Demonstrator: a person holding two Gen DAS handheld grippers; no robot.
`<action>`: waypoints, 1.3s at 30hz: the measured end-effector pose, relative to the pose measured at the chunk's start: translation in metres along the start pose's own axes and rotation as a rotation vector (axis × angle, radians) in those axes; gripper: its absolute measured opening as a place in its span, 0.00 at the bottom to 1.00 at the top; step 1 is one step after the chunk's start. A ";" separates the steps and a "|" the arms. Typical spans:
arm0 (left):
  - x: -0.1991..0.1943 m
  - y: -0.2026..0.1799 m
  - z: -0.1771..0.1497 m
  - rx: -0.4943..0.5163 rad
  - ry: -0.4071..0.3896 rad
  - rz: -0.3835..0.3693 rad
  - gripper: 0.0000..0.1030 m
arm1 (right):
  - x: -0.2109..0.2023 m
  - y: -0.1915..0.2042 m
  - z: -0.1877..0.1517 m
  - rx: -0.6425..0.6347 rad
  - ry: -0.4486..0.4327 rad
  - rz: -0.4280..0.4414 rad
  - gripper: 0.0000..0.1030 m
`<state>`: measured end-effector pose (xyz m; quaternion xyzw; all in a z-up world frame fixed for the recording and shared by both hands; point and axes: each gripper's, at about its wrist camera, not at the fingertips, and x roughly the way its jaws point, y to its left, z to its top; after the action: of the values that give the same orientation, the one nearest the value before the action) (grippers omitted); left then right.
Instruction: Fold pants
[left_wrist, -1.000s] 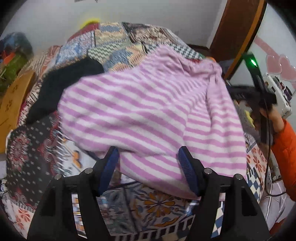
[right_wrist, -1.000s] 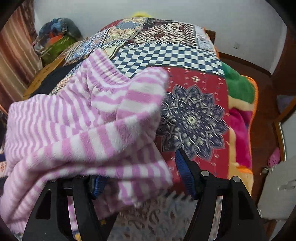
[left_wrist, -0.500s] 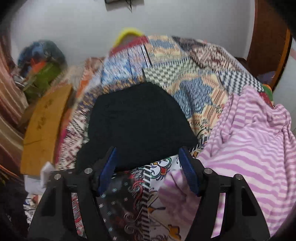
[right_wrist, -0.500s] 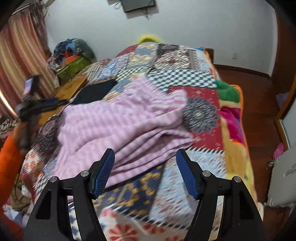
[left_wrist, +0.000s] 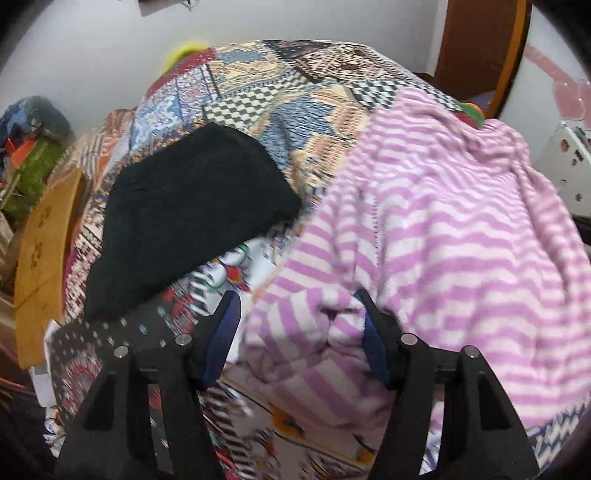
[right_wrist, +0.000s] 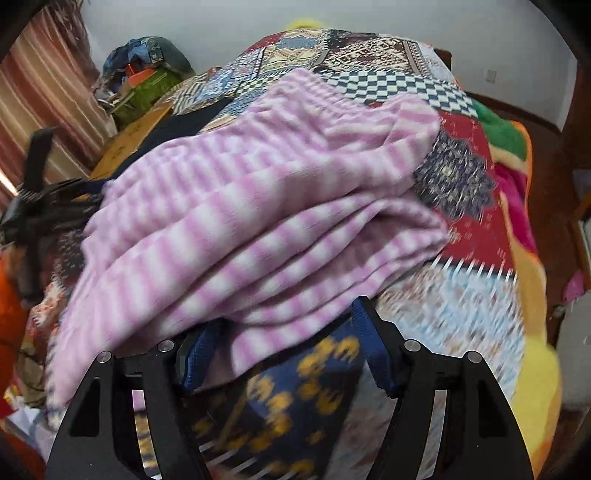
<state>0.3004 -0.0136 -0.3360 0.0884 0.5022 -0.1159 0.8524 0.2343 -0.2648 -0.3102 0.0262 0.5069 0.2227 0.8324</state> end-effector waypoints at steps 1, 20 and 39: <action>-0.003 -0.002 -0.003 -0.010 0.004 -0.023 0.58 | 0.003 -0.006 0.005 -0.007 -0.002 0.000 0.66; -0.024 -0.033 -0.038 -0.236 0.029 -0.186 0.44 | 0.057 -0.028 0.077 -0.182 0.016 -0.061 0.65; -0.040 -0.067 -0.036 -0.244 0.004 -0.282 0.40 | -0.080 -0.045 0.033 -0.086 -0.123 -0.199 0.67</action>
<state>0.2324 -0.0636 -0.3210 -0.0866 0.5217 -0.1724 0.8310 0.2471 -0.3312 -0.2397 -0.0464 0.4451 0.1582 0.8801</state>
